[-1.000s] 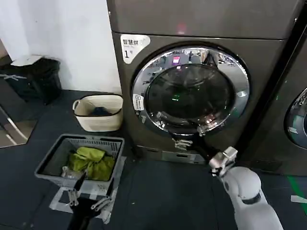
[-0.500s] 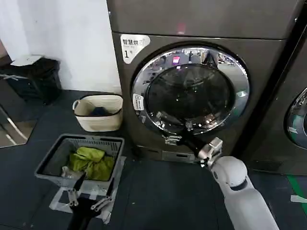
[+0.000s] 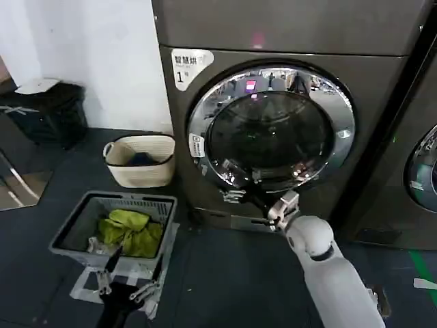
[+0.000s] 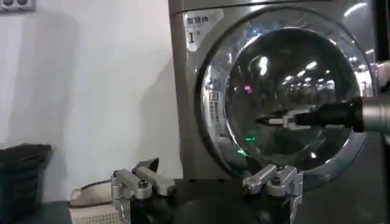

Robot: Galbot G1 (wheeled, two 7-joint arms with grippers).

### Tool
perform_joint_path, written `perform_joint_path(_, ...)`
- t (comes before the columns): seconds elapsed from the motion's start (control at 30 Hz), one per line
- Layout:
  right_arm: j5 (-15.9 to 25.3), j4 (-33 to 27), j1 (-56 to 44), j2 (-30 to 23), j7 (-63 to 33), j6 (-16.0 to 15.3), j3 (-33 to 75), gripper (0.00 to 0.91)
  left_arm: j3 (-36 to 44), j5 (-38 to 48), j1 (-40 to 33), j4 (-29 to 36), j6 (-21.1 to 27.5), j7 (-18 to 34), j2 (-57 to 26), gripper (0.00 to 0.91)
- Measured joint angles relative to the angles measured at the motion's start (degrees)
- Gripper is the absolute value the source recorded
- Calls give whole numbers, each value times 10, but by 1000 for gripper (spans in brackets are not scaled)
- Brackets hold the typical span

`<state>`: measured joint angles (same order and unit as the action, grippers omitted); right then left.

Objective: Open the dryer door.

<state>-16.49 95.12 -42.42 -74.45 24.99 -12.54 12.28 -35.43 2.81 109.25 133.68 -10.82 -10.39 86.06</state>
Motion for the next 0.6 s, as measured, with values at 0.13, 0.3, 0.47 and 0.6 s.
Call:
perform_joint_path(0.13,1,-10,10,-5,0,0,-6,907,0,0,0,0,0,0,0,907)
perform_joint_path(0.3,3,-22,21,-9,-2,1,-14,907,0,0,0,-2,-1,1,1,907)
perform_joint_path(0.47,7,-35,37,-15,-5,2,-21,907,0,0,0,-4,-3,0,1,907)
perform_joint_path(0.6,8,-44,45,-19,-6,2,-25,907,0,0,0,-4,-3,0,2,907)
